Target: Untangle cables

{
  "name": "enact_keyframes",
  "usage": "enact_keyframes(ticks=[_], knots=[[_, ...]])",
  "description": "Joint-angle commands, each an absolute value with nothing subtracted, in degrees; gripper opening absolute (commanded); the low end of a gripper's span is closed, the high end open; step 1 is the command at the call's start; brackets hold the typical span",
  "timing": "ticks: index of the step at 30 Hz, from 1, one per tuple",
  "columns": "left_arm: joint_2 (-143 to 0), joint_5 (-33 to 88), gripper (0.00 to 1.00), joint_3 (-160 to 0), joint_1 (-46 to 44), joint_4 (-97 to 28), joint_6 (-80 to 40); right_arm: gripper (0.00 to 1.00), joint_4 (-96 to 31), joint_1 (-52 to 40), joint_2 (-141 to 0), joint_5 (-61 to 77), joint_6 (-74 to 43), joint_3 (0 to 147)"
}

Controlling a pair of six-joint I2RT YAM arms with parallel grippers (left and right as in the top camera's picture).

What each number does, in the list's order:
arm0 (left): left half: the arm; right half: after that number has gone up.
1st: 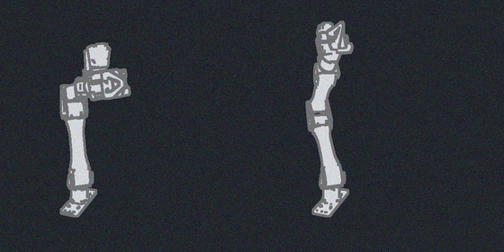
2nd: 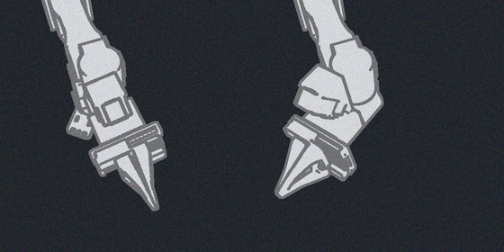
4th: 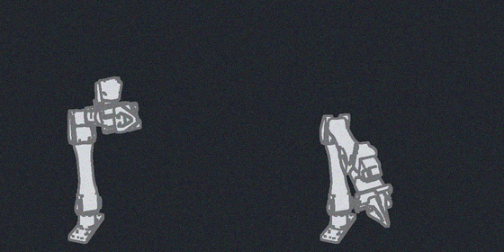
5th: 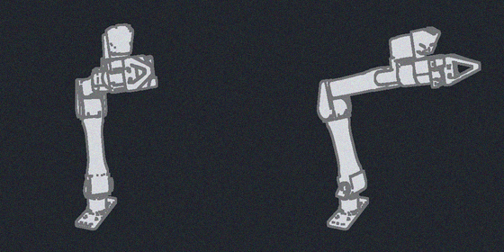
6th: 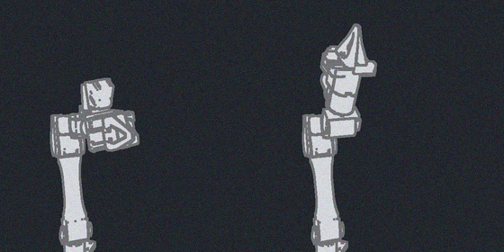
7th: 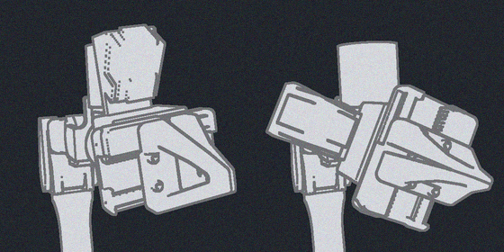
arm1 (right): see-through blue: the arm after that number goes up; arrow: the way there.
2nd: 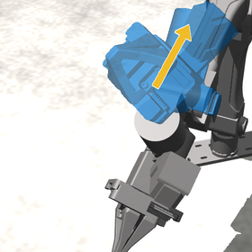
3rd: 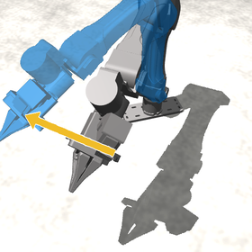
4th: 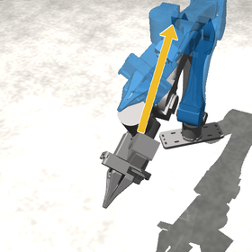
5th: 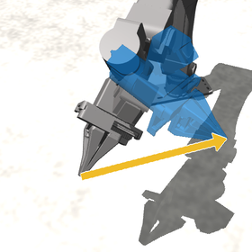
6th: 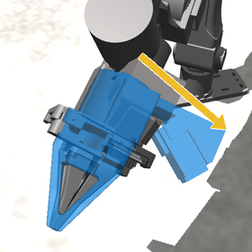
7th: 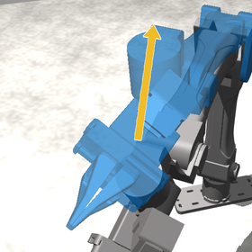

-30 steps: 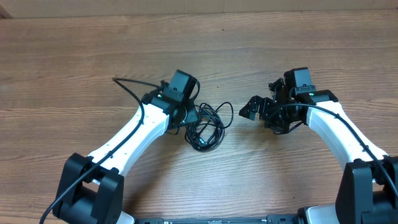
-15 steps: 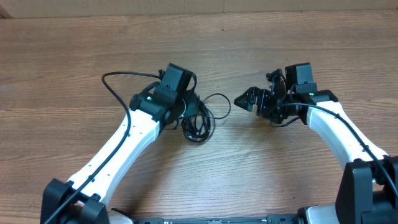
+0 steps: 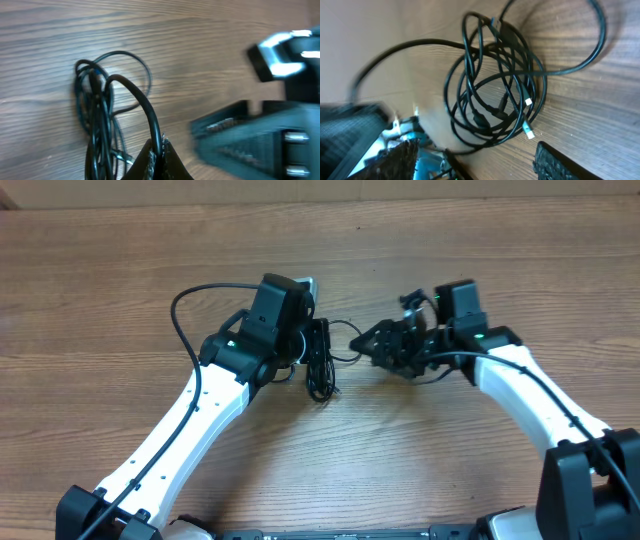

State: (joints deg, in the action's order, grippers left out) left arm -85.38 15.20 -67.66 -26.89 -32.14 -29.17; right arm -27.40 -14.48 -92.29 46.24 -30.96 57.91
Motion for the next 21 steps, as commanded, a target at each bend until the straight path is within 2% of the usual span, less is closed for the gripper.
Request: enact_keyframes(ticks=[1,9,17,19,21], knots=[[-83.29,22.57,0.04,-69.28,-26.63,-30.96,-23.22,0.74,-26.98,-18.57,-90.87,34.74,-42.11,59.22],[-78.76,22.79,0.04,-69.28,-26.63,-30.83,-22.68,0.74,-23.33,-23.86,-91.44,28.18,-53.19,59.22],[-71.46,24.03,0.04,-69.28,-26.63,-30.55,-23.29,0.70,-21.08,-24.75,-95.90,27.46,-56.80,59.22],[-69.60,24.10,0.04,-69.28,-26.63,-30.26,-23.42,0.60,-21.08,-24.75,-97.32,26.13,-56.84,59.22],[-67.75,24.12,0.04,-69.28,-26.63,-29.65,-24.67,0.45,-21.10,-24.77,-98.87,24.86,-56.84,59.22]])
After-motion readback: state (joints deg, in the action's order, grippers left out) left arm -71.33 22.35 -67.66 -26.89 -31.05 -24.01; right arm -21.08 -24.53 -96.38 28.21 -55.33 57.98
